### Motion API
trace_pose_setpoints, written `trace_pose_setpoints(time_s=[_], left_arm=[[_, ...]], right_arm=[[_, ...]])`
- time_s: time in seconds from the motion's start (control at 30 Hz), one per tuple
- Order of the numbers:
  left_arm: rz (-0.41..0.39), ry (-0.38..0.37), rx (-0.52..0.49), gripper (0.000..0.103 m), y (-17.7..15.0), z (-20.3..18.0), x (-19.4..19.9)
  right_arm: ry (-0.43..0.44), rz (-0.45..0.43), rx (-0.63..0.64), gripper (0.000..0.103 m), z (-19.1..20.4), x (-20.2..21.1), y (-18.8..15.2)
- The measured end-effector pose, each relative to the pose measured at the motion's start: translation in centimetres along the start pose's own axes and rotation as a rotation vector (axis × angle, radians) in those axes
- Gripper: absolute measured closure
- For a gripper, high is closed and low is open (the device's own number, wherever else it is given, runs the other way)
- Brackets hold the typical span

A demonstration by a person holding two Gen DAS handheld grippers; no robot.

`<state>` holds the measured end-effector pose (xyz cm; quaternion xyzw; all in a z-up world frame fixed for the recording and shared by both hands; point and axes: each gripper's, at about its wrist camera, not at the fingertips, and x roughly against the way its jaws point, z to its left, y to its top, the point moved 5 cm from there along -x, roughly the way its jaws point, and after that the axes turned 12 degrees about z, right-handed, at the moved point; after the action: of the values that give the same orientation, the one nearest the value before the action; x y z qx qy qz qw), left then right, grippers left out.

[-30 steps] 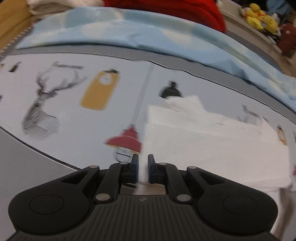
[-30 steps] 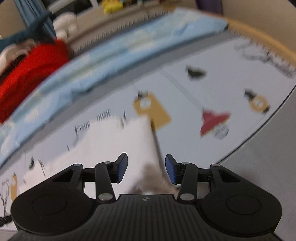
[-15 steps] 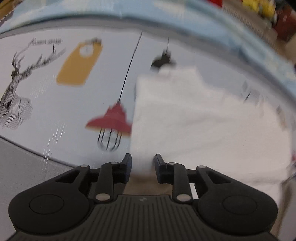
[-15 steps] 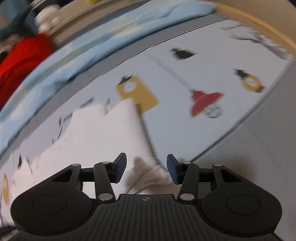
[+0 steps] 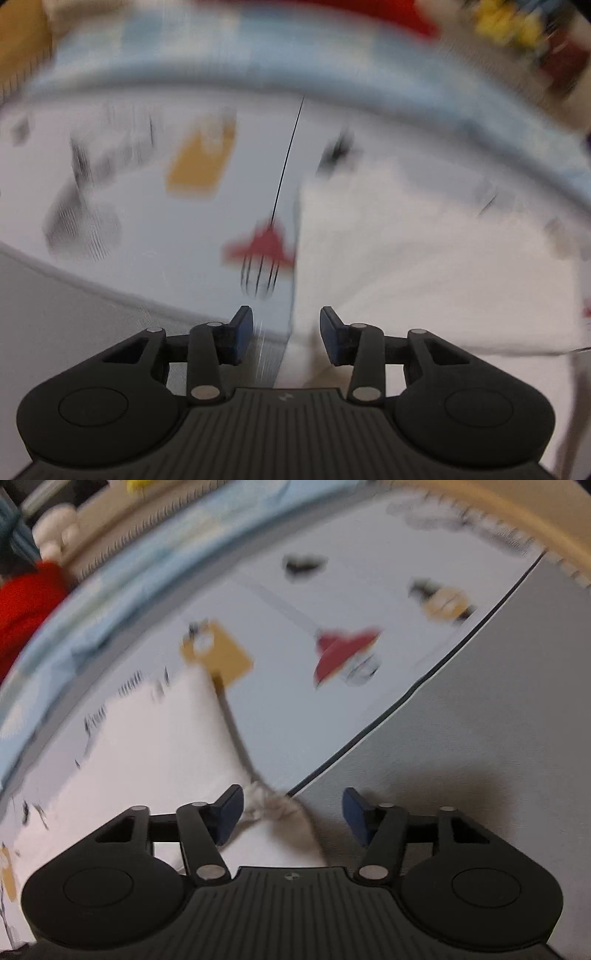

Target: Fold small clothes

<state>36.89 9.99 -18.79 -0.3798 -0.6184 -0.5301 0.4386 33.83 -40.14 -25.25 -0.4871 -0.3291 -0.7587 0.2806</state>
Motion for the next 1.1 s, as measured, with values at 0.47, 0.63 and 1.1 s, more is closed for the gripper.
trace_pose_setpoints(time_s=[0.47,0.63,1.1], left_arm=[[-0.229,0.030,0.004,0.079,-19.0,4.1,13.2],[-0.094,-0.006,0.004,0.089,-25.0,3.4,10.0],[0.125,-0.112,0.052,0.078,-28.3,7.9,4.8]], right_arm=[[0.171,-0.268,0.294,0.045,-9.3,16.1,-14.5],[0.129,-0.094,0.266,0.063,-12.9,11.4,-18.4],[-0.024,0.148,0.263,0.056,-14.4,4.2,-20.4]])
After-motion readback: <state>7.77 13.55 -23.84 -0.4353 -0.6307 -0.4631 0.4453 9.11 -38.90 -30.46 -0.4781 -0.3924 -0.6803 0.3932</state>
